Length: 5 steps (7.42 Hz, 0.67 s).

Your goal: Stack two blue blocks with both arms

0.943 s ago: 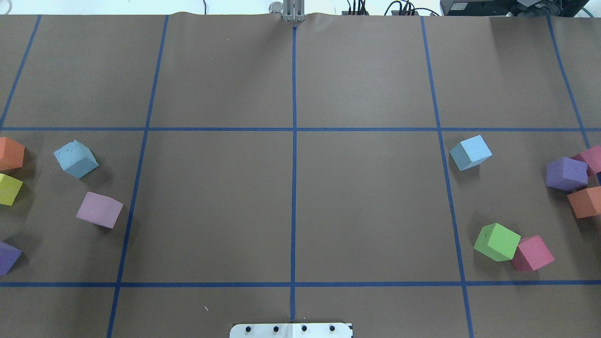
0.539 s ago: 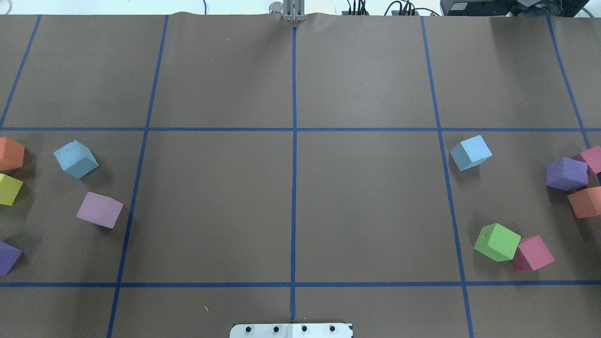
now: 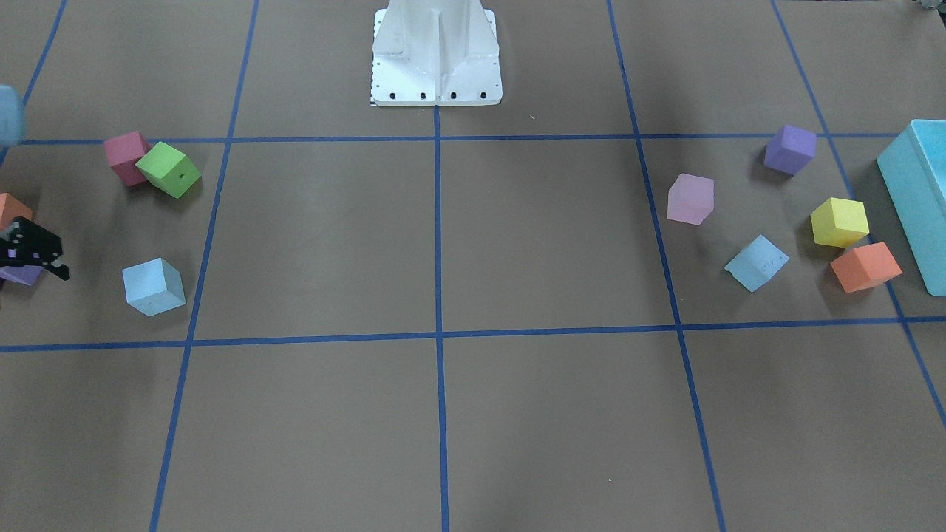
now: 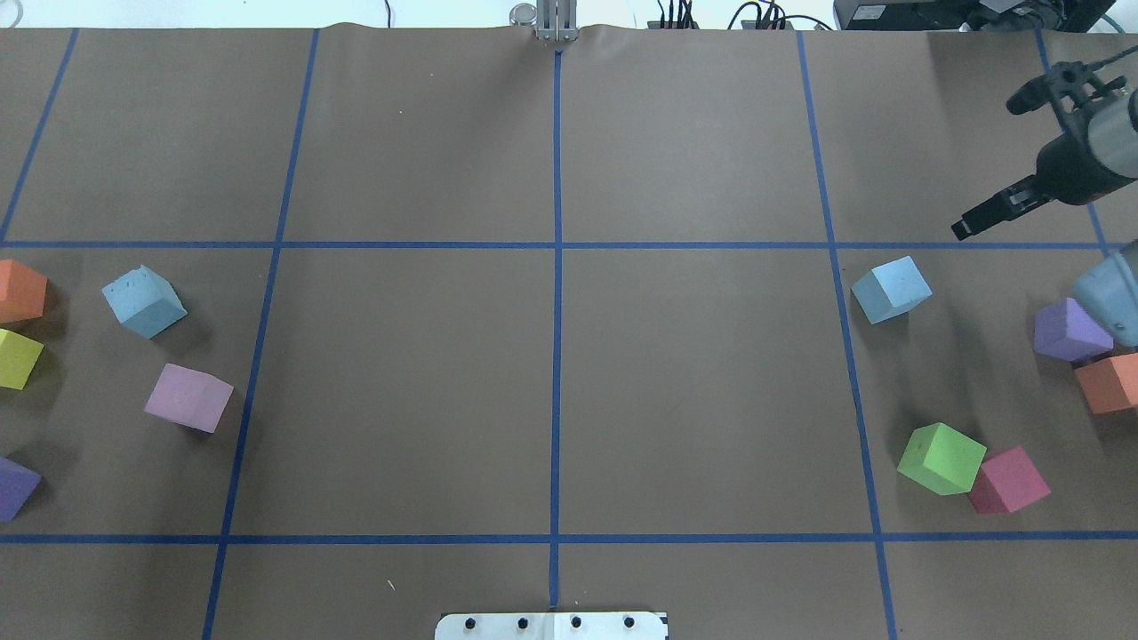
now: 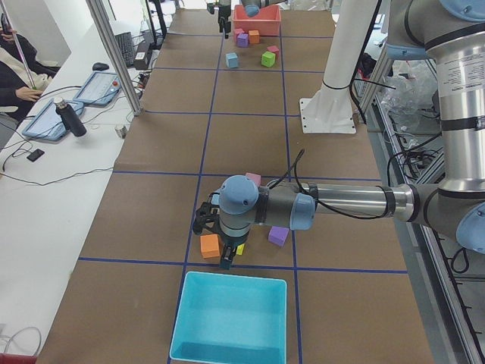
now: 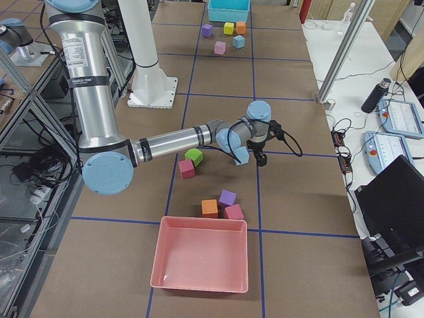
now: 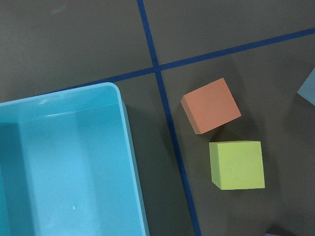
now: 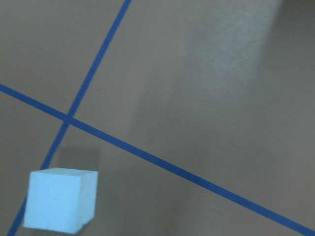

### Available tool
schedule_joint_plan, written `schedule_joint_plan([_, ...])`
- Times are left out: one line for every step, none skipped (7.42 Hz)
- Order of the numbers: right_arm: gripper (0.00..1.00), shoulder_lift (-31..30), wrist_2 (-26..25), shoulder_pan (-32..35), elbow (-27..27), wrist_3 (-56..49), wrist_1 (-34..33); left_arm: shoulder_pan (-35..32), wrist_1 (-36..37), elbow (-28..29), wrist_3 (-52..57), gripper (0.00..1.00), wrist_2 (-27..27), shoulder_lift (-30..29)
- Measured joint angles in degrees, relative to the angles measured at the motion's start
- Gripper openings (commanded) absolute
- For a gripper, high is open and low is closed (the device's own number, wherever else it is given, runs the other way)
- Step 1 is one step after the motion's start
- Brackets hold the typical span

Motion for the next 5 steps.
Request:
schedule_joint_plan([1.00, 0.6, -2.2, -3.0, 0.0, 3.4, 0.3, 0.0, 0.0, 0.0, 0.0, 0.98, 0.0, 0.1])
schedule_joint_plan([1.00, 1.0, -3.7, -5.1, 0.2, 6.2, 0.4, 0.0, 0.0, 0.0, 0.0, 0.98, 0.0, 0.1])
schedule_joint_plan([1.00, 1.2, -4.5, -6.6, 0.4, 8.9, 0.5, 0.0, 0.0, 0.0, 0.0, 0.98, 0.0, 0.2])
schedule_joint_plan([1.00, 1.4, -5.1, -8.0, 0.5, 11.3, 0.6, 0.0, 0.0, 0.0, 0.0, 0.98, 0.0, 0.3])
schedule_joint_plan([1.00, 1.4, -6.0, -9.2, 0.4, 12.4, 0.6, 0.0, 0.0, 0.0, 0.0, 0.98, 0.0, 0.3])
